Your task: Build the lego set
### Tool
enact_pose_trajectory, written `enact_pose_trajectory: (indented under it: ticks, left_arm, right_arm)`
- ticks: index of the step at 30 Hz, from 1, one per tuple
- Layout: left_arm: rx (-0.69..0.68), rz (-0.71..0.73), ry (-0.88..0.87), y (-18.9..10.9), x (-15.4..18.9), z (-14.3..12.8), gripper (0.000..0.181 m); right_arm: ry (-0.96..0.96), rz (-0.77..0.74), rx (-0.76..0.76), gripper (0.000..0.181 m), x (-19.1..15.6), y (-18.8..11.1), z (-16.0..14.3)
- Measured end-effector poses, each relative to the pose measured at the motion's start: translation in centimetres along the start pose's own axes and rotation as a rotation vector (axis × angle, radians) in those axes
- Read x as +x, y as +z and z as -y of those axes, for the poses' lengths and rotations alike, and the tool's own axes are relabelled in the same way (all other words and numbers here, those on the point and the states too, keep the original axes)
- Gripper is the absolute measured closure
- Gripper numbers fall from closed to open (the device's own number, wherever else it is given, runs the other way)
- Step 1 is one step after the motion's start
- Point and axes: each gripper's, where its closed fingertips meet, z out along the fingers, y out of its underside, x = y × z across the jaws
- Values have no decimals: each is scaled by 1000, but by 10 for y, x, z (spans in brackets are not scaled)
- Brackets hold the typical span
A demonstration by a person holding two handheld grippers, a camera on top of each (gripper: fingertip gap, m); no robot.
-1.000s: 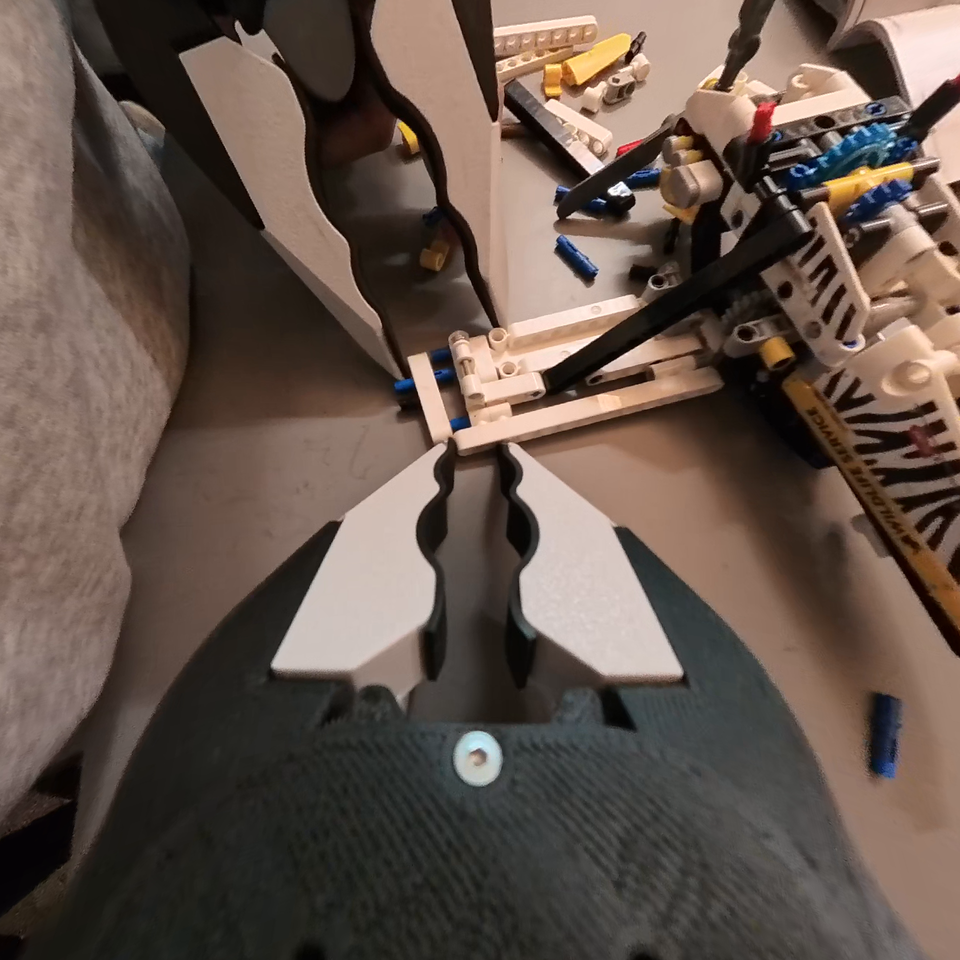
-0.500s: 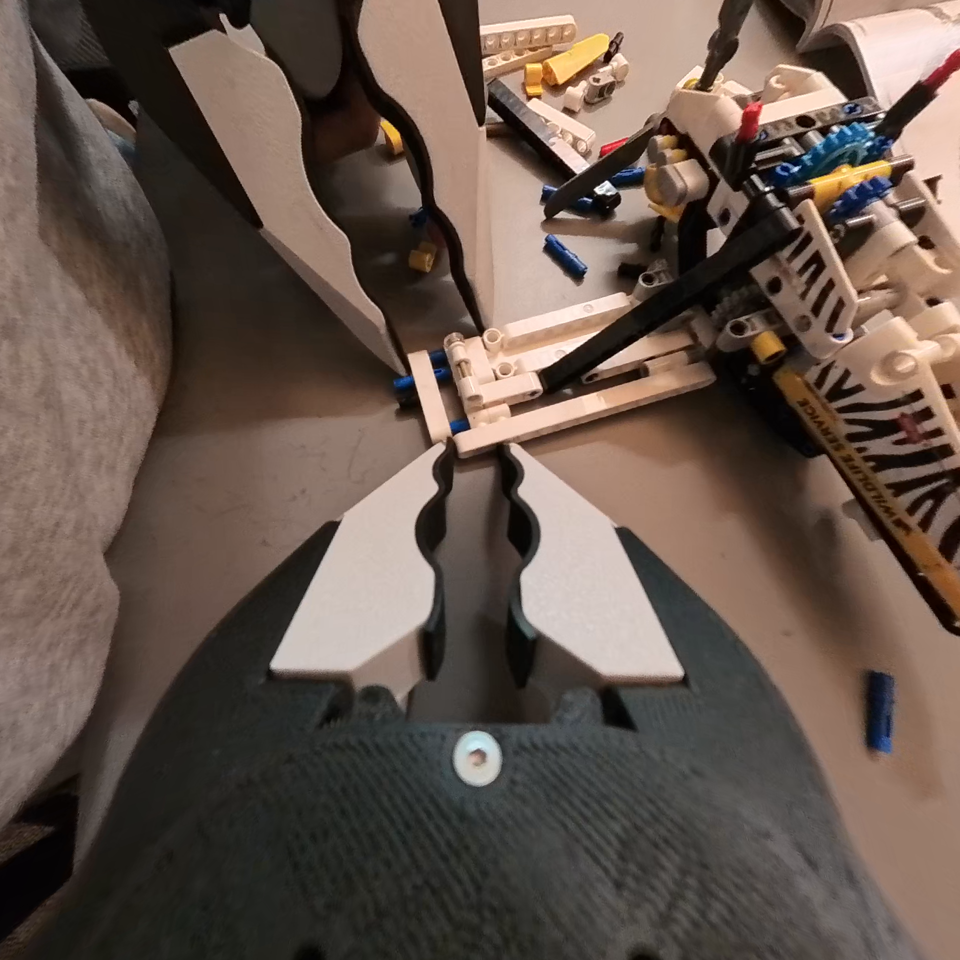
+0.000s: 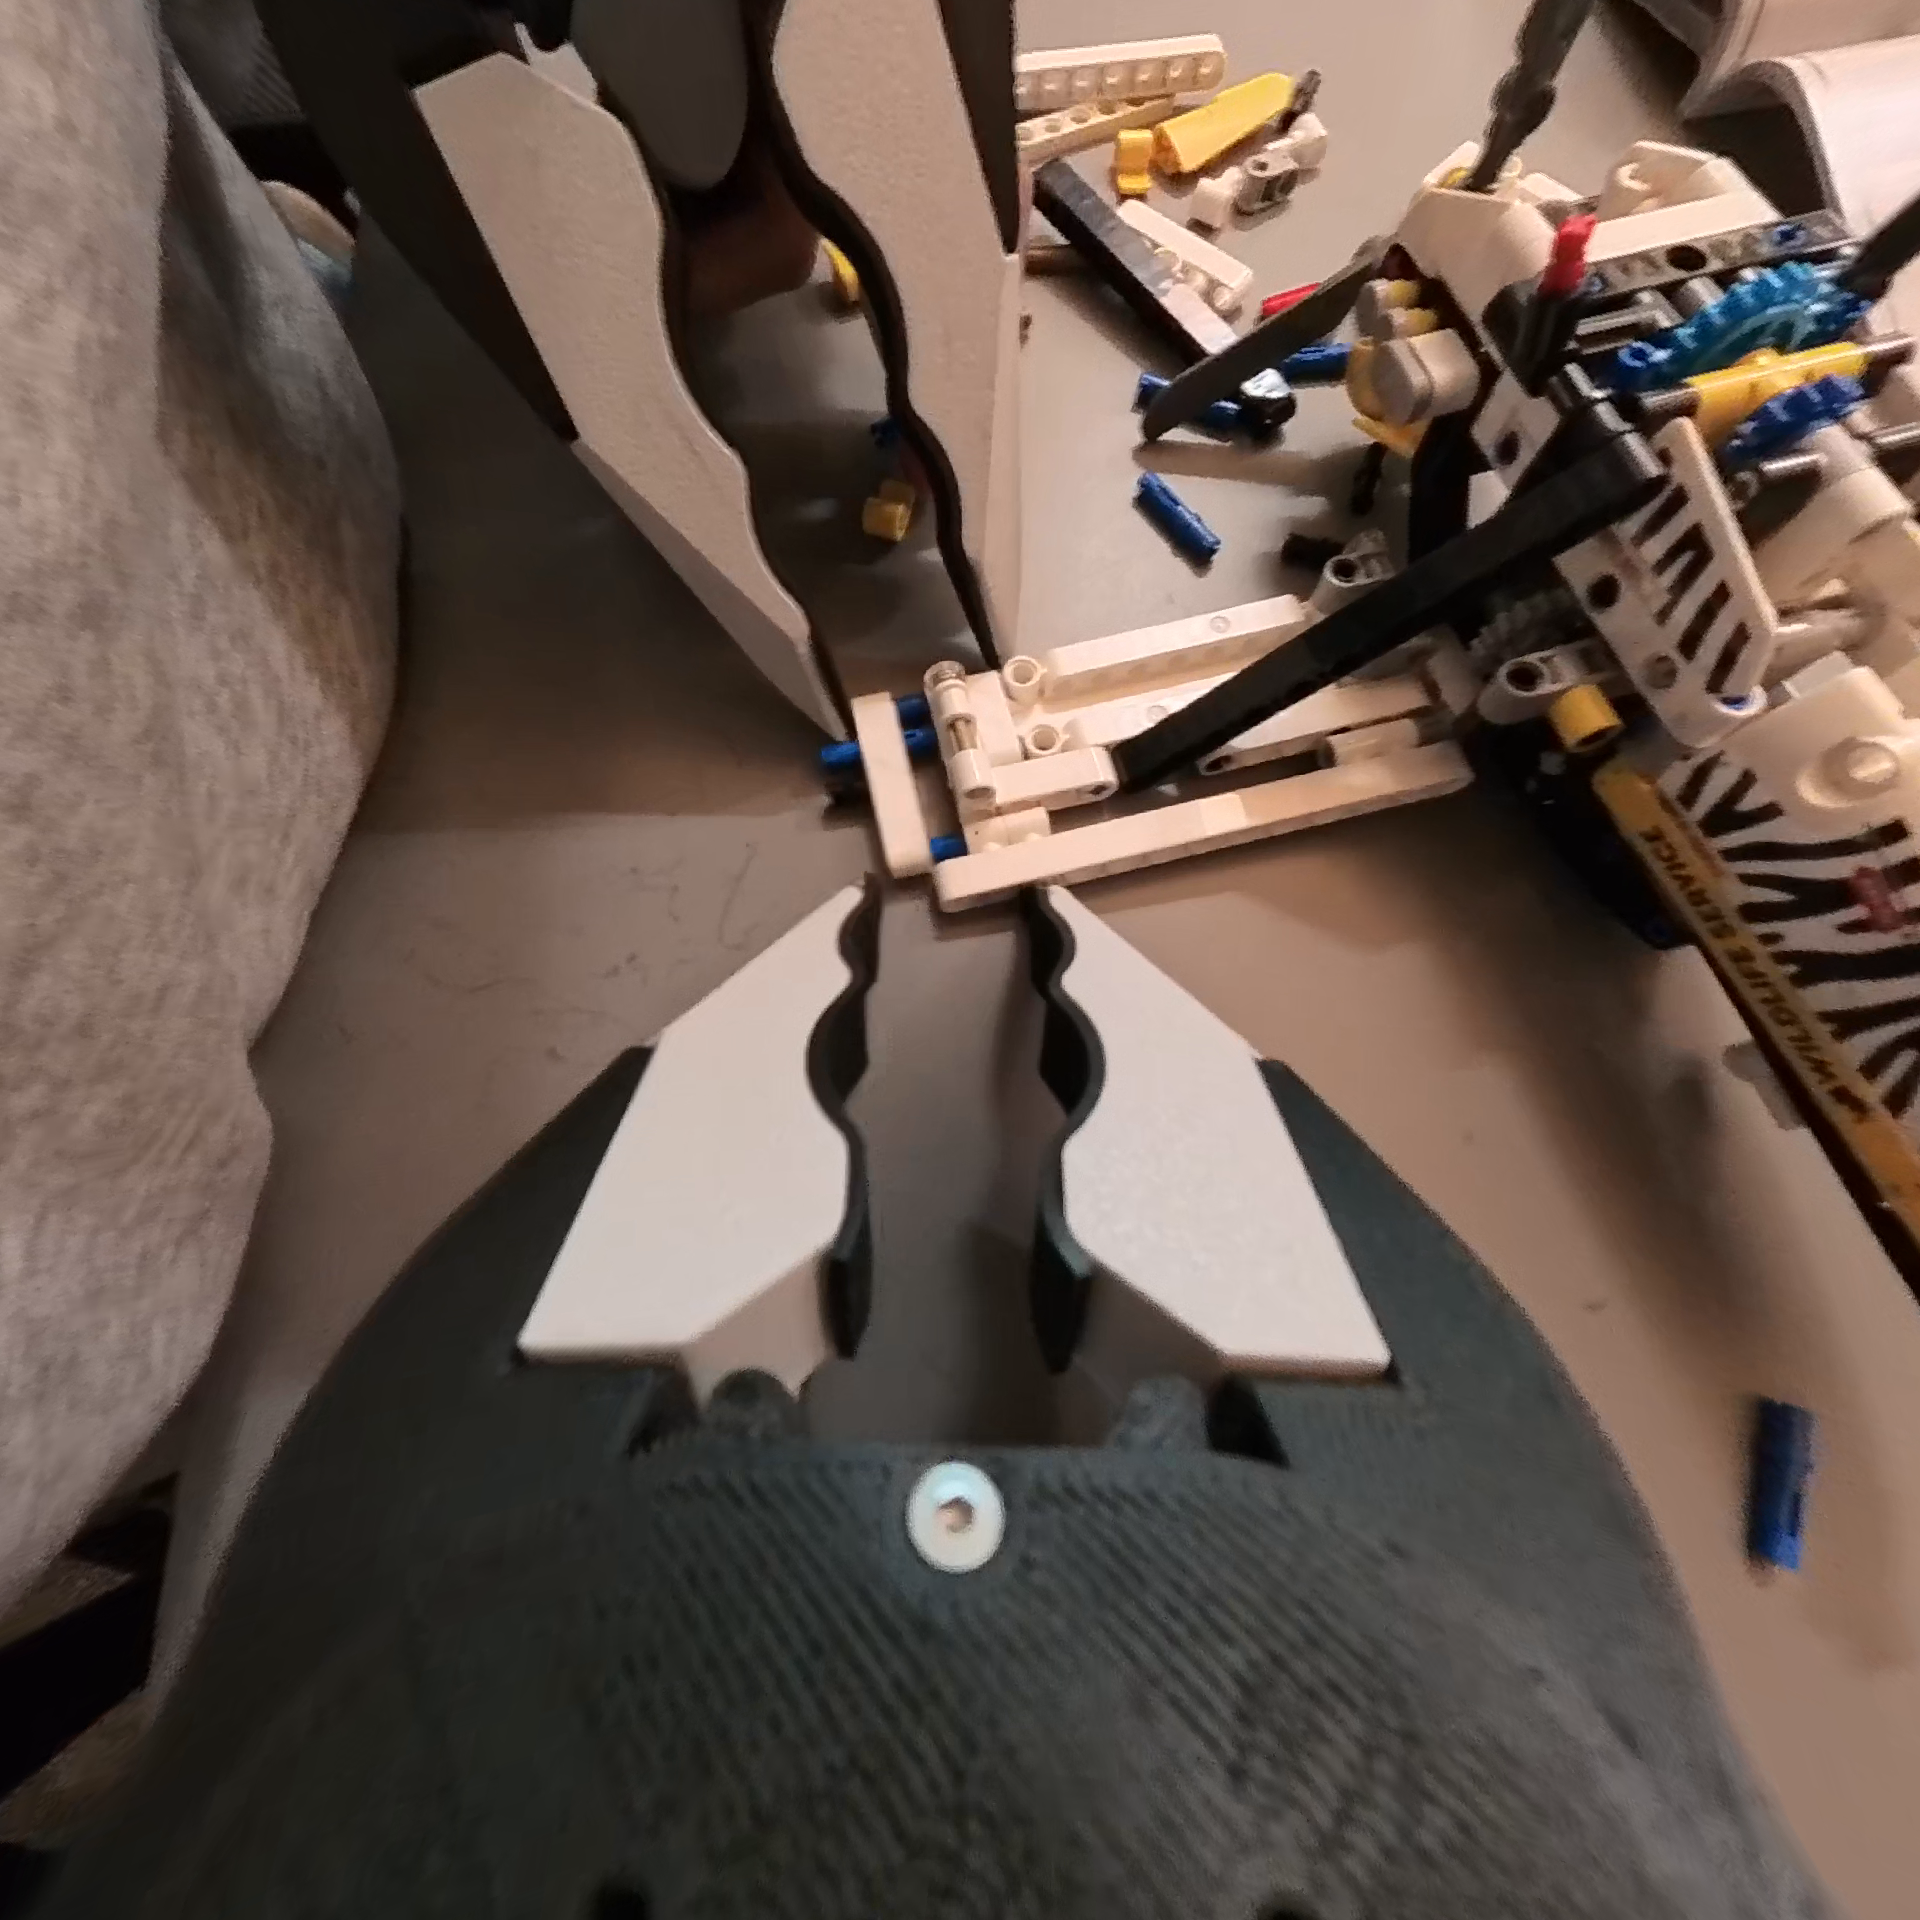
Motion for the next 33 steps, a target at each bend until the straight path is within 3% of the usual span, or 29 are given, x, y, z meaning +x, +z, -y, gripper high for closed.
enact_pose_trajectory:
  ticks: [3, 11, 33]
  left_arm:
    - [0, -1, -1, 0, 0, 0, 150]
    - [0, 2, -4, 0, -1, 0, 150]
    - [-2, 5, 3, 1, -2, -2, 156]
  right_arm:
    - [-3, 35, 3, 145, -3, -1, 0]
    - [-44, 12, -16, 159, 6, 2, 0]
    - [-28, -5, -6, 152, 5, 1, 1]
